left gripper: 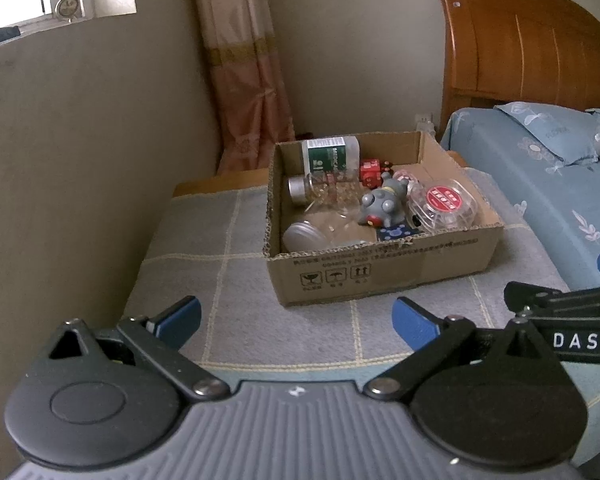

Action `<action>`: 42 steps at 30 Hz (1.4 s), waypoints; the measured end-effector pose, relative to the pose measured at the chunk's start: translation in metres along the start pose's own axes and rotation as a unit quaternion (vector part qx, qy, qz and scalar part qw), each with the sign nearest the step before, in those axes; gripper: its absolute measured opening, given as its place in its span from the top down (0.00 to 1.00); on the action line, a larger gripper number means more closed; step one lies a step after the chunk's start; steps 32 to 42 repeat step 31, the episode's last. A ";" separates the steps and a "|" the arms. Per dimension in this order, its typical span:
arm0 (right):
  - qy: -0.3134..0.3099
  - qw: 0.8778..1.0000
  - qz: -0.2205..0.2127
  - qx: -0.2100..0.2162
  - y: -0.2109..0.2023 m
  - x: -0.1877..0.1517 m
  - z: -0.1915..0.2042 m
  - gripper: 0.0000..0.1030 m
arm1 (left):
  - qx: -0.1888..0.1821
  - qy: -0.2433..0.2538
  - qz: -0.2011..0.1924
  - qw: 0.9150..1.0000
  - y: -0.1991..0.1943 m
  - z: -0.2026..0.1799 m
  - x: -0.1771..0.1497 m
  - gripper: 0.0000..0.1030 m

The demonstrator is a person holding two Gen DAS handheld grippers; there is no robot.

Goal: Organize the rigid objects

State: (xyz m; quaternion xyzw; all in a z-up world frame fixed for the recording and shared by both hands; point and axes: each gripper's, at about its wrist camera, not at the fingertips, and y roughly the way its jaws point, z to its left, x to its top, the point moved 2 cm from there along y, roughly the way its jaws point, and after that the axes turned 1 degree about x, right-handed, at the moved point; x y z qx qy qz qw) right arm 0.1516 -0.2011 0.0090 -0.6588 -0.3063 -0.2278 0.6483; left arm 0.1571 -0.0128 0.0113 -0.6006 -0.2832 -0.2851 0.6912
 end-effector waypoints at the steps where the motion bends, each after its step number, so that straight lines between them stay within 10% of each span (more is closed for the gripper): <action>1: 0.000 1.000 0.000 0.000 0.000 0.000 0.000 0.00 | 0.000 0.001 0.000 1.000 0.000 0.000 0.000 0.02; 42: -0.001 1.000 -0.009 0.004 -0.010 0.000 -0.002 0.00 | 0.007 -0.005 0.000 1.000 -0.005 0.002 -0.002 0.02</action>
